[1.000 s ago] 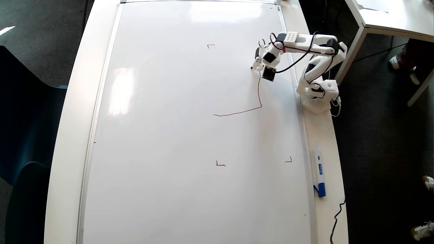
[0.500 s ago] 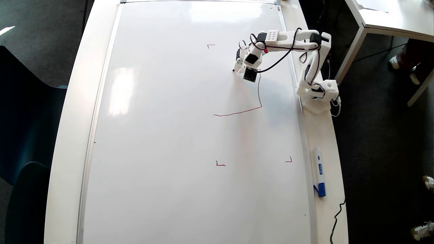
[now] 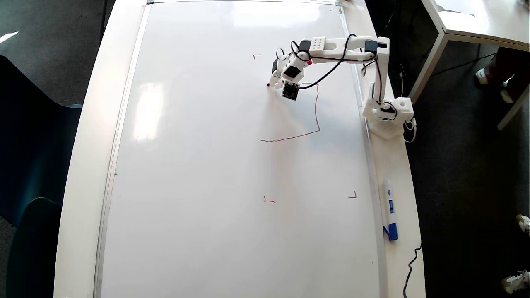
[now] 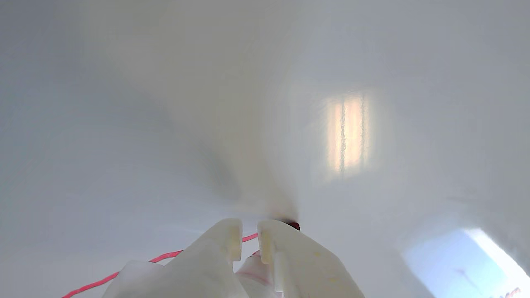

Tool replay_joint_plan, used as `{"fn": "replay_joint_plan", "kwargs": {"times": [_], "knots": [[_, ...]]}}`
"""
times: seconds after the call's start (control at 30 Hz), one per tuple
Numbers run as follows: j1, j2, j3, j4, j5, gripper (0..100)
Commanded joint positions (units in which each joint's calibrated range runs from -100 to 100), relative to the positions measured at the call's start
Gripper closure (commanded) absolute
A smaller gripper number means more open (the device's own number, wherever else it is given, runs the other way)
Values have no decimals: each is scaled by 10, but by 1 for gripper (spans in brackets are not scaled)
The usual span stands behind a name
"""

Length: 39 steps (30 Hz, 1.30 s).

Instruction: Draw on a whiteboard a robot head using a pen attached to the gripper

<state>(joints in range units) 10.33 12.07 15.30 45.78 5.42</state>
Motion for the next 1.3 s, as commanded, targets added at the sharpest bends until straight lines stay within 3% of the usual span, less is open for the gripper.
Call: {"fn": "replay_joint_plan", "kwargs": {"times": [0.0, 1.27], "knots": [[-4, 1, -5, 4, -3, 99], [-225, -2, 1, 12, -77, 99]]}}
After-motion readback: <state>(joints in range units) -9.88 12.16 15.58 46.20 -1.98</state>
